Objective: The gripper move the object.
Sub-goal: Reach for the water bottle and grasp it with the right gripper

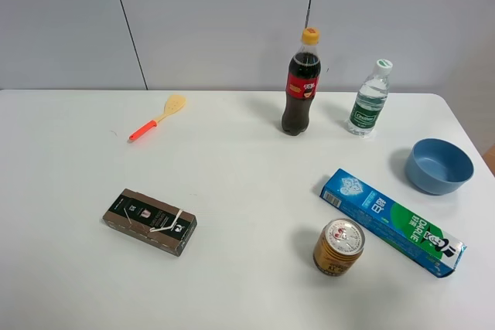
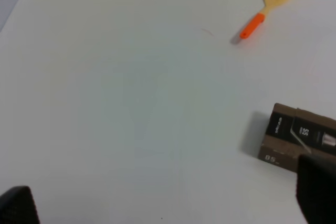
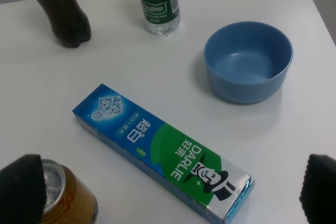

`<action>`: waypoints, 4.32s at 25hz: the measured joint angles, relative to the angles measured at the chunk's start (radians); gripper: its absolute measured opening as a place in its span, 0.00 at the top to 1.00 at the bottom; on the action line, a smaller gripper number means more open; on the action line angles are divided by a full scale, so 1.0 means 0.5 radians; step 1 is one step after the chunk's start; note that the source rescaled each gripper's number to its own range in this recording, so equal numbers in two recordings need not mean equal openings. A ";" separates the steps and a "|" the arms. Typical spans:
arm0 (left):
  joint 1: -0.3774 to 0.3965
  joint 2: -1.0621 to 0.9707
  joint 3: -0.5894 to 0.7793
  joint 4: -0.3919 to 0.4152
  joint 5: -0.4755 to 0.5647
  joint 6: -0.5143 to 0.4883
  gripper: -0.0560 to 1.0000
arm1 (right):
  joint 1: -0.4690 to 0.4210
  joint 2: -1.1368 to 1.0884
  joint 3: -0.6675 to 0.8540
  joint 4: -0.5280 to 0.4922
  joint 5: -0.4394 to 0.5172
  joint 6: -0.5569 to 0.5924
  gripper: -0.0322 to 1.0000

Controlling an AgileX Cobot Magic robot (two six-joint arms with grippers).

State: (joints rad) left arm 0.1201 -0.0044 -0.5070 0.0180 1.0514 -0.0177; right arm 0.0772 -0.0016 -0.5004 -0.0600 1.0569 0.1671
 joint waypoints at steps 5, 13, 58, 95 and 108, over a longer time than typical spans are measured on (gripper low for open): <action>0.000 0.000 0.000 0.000 0.000 0.000 0.00 | 0.000 0.000 0.000 0.000 0.000 0.000 0.00; 0.000 0.000 0.000 0.000 0.000 0.000 0.00 | 0.000 0.000 0.000 0.000 0.000 0.000 0.01; 0.000 0.000 0.000 0.000 0.000 -0.002 0.00 | -0.196 2.634 0.461 -0.020 -3.690 -0.396 0.01; 0.000 0.000 0.000 0.000 0.000 -0.004 0.00 | -0.200 3.940 -0.103 0.024 -4.358 -0.663 0.19; 0.000 0.000 0.000 0.000 0.000 -0.004 0.00 | -0.200 4.187 -0.497 -0.016 -4.227 -0.664 0.19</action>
State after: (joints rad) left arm 0.1201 -0.0044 -0.5070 0.0180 1.0514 -0.0199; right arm -0.0227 2.0919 -0.7487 -0.0679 -1.0567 -0.1651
